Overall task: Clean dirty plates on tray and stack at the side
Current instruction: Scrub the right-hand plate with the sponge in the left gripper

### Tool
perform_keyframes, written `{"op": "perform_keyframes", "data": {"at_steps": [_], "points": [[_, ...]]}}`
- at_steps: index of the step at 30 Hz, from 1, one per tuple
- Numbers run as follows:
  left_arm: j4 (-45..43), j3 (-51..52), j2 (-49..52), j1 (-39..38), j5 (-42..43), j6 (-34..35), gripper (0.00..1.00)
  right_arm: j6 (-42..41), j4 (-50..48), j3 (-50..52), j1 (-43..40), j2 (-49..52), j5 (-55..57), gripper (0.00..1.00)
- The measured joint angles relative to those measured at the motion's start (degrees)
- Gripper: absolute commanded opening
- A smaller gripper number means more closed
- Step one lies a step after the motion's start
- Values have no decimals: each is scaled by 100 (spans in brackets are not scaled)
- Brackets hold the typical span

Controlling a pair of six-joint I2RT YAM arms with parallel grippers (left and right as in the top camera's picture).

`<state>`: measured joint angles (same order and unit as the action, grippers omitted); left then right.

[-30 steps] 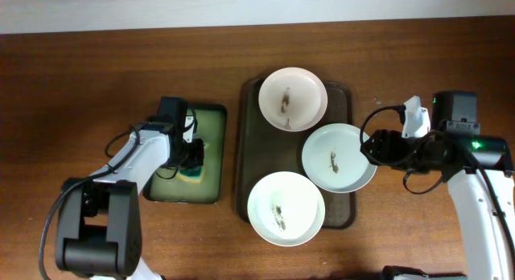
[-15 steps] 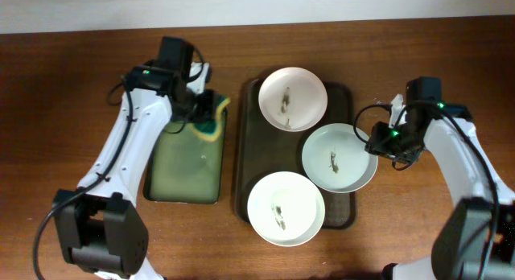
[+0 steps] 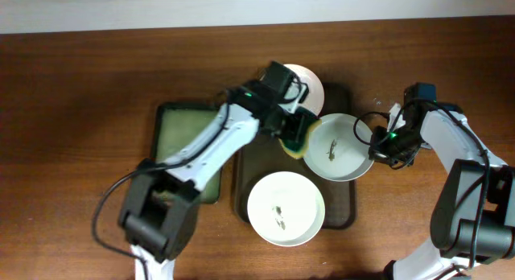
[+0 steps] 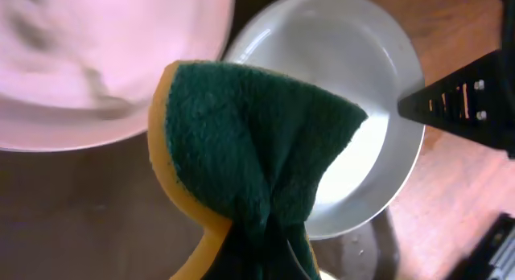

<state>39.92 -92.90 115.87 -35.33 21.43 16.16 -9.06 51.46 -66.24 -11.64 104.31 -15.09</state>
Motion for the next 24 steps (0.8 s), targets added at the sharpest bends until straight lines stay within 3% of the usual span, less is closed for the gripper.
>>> {"op": "perform_keyframes", "data": {"at_steps": [9, 14, 17, 21, 24], "points": [[-1821, 0, 1137, -756, 435, 859, 0, 50, 315, 0, 0, 0, -2, 4], [-2057, -44, 1401, -933, 669, 1357, 0, 70, 363, 0, -28, 0, 44, 4], [-1185, -365, 1412, -929, 348, 1362, 0, 90, 382, 0, -24, 2, -13, 4], [153, -935, 1427, -1014, -1132, 1045, 0, 111, 372, 0, 11, 17, -68, 4], [514, -1126, 1456, -1016, -1923, 951, 0, 114, 358, 0, 17, 24, -151, 4]]}}
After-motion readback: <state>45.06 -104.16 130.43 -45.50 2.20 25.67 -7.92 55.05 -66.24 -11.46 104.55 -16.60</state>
